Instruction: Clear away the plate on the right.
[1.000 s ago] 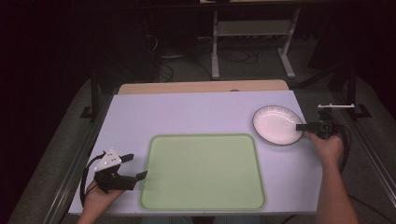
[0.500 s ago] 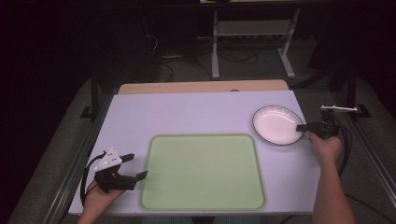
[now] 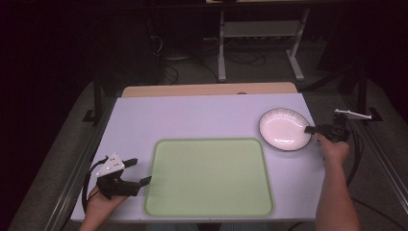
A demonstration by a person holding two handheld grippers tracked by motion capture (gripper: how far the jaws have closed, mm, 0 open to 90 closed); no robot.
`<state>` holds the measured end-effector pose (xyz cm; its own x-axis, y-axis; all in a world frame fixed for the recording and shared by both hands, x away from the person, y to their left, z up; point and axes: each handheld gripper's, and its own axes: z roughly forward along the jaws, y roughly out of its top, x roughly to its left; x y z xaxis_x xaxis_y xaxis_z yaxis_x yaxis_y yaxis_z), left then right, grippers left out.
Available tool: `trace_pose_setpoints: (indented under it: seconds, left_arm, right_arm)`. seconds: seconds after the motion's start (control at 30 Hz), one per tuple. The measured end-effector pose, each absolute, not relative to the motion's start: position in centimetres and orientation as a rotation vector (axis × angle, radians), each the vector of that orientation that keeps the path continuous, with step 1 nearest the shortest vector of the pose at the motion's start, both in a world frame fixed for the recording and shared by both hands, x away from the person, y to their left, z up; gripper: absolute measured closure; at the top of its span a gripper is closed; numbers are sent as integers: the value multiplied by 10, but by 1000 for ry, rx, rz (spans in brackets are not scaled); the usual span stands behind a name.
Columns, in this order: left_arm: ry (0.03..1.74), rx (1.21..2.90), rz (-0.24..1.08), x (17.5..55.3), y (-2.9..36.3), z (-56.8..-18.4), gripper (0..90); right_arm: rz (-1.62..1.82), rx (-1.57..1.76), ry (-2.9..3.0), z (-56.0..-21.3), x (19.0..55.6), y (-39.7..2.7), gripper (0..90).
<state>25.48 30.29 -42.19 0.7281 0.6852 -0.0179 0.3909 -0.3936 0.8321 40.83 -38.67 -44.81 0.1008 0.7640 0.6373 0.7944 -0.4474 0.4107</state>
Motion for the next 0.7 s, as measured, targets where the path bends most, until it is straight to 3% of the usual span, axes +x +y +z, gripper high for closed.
trace_pose_setpoints:
  seconds: [0.7]
  left_arm:
    - [818, 2022, 422, 253, 304, -421, 152]
  right_arm:
    - [-1464, -2247, -1556, -426, 377, -411, 834]
